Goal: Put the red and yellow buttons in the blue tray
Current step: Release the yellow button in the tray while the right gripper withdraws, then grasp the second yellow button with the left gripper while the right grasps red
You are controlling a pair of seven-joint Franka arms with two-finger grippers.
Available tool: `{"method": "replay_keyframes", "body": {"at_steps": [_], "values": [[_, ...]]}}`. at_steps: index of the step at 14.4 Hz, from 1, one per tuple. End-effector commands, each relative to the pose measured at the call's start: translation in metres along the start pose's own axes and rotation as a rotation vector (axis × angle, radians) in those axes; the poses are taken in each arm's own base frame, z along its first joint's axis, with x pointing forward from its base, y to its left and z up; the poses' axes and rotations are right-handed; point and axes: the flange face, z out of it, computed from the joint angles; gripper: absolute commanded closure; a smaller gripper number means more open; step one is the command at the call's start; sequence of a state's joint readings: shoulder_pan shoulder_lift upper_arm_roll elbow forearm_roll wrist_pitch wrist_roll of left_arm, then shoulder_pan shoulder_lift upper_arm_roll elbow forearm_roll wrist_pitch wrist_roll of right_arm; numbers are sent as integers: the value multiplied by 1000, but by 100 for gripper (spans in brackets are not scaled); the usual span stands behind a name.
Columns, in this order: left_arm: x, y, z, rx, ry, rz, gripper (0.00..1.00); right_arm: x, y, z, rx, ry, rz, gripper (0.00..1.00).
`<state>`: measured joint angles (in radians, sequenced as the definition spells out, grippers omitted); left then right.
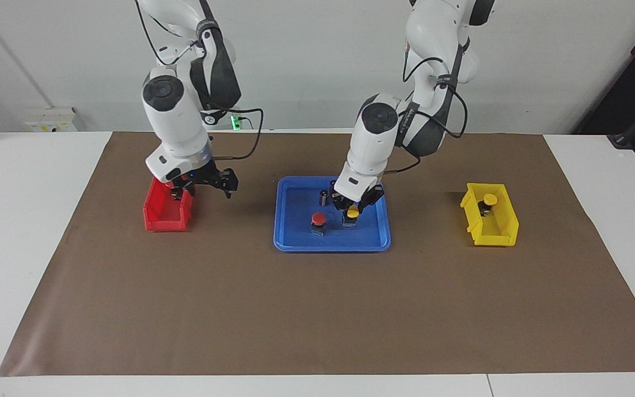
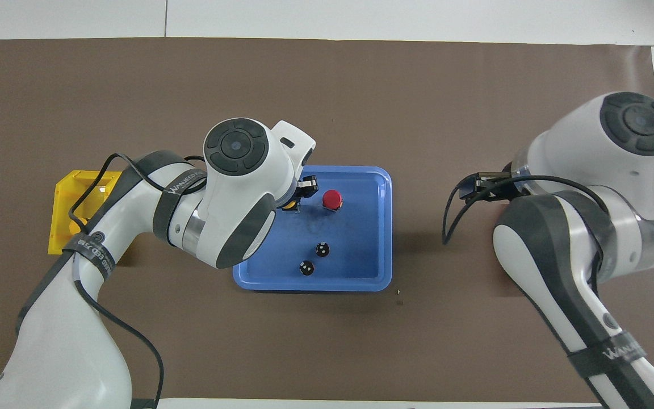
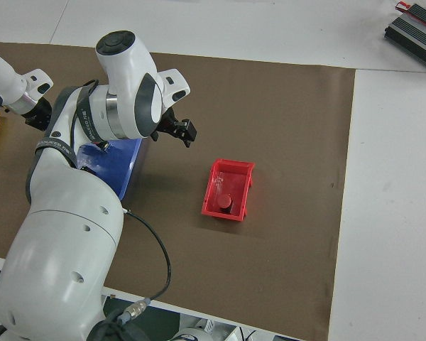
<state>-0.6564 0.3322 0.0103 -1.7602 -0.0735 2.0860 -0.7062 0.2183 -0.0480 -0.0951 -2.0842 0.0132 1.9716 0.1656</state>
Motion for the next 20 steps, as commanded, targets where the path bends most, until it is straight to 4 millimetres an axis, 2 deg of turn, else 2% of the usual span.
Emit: {"method": "replay_keyframes", "body": {"at_steps": [1, 3, 4, 5, 6, 7, 8, 10, 11, 13, 14, 16, 18, 20], "values": [[7, -3, 2, 10, 14, -14, 99, -34, 50, 7, 10, 24, -70, 1], [7, -1, 3, -1, 26, -13, 98, -43, 83, 16, 16, 18, -90, 1], [7, -1, 4, -2, 28, -13, 94, -47, 99, 22, 19, 28, -100, 1], [7, -2, 4, -3, 29, -15, 77, -53, 106, 28, 20, 34, -108, 1], [8, -4, 4, -1, 27, -18, 55, -57, 107, 35, 21, 31, -106, 4], [8, -4, 5, 0, 26, -19, 40, -62, 106, 39, 21, 33, -105, 7], [7, -6, 9, 5, 20, -23, 33, -67, 107, 46, 22, 38, -114, 8], [7, -7, 10, 12, 15, -21, 26, -71, 109, 57, 22, 26, -143, 14], [6, -7, 7, 17, 10, -20, 22, -72, 117, 60, 23, 24, -145, 18], [5, -17, -12, 32, -8, -23, 19, -72, 119, 62, 23, 28, -157, 25], [3, -27, -27, 40, -21, -21, 18, -73, 122, 67, 23, 23, -169, 28], [14, -59, -45, 58, -49, 4, 16, -74, 132, 74, 20, 41, -168, 29], [39, -115, -61, 62, -63, 42, 12, -73, 132, 81, 20, 38, -170, 31], [62, -162, -67, 53, -63, 63, 12, -77, 130, 86, 22, 28, -171, 32]]}}
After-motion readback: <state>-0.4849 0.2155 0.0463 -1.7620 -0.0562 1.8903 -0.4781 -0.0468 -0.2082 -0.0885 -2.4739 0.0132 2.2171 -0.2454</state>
